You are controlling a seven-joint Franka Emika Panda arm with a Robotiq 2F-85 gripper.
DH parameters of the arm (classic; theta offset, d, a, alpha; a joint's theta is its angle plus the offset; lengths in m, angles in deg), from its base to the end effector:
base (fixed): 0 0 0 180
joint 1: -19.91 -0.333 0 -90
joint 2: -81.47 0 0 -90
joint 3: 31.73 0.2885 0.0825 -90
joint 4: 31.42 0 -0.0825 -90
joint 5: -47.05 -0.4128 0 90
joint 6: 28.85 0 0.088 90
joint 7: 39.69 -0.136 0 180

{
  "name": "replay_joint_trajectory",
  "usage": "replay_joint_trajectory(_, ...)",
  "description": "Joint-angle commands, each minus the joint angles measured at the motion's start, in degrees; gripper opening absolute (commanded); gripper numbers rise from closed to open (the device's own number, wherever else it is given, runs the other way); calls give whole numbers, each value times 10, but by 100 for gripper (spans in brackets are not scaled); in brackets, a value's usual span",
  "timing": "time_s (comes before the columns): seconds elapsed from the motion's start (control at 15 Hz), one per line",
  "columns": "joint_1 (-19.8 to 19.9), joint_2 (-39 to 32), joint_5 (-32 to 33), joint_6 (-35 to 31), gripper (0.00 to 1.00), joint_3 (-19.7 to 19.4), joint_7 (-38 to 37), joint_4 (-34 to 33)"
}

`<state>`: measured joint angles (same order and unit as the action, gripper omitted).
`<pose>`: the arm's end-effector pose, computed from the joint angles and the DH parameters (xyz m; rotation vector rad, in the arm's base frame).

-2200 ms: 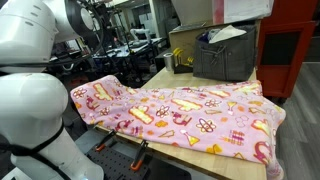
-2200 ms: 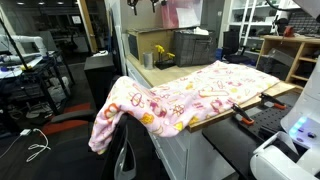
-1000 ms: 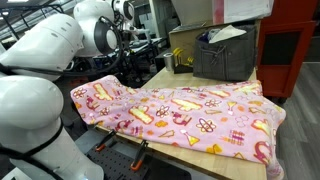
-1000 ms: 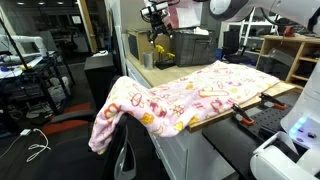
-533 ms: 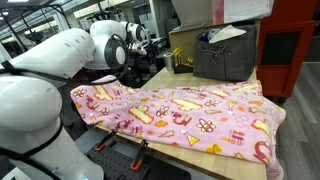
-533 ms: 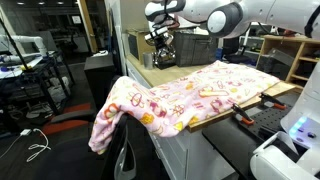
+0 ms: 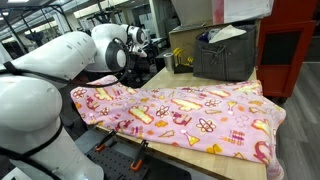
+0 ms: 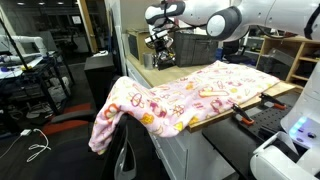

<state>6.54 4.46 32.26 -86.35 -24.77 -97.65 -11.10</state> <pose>0.6624 0.2365 0.1981 2.6644 -0.8932 -1.1442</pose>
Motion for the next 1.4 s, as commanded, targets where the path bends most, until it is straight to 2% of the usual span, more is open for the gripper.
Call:
replay_joint_trajectory(0.0,-11,15,10,-15,100,-2,-14,18)
replay_joint_trajectory(0.4,-25,11,35,-59,100,-14,-36,16)
replay_joint_trajectory(0.8,0,-11,17,-98,100,-2,-75,22)
replay_joint_trajectory(1.33,9,-17,1,-173,100,1,-95,58)
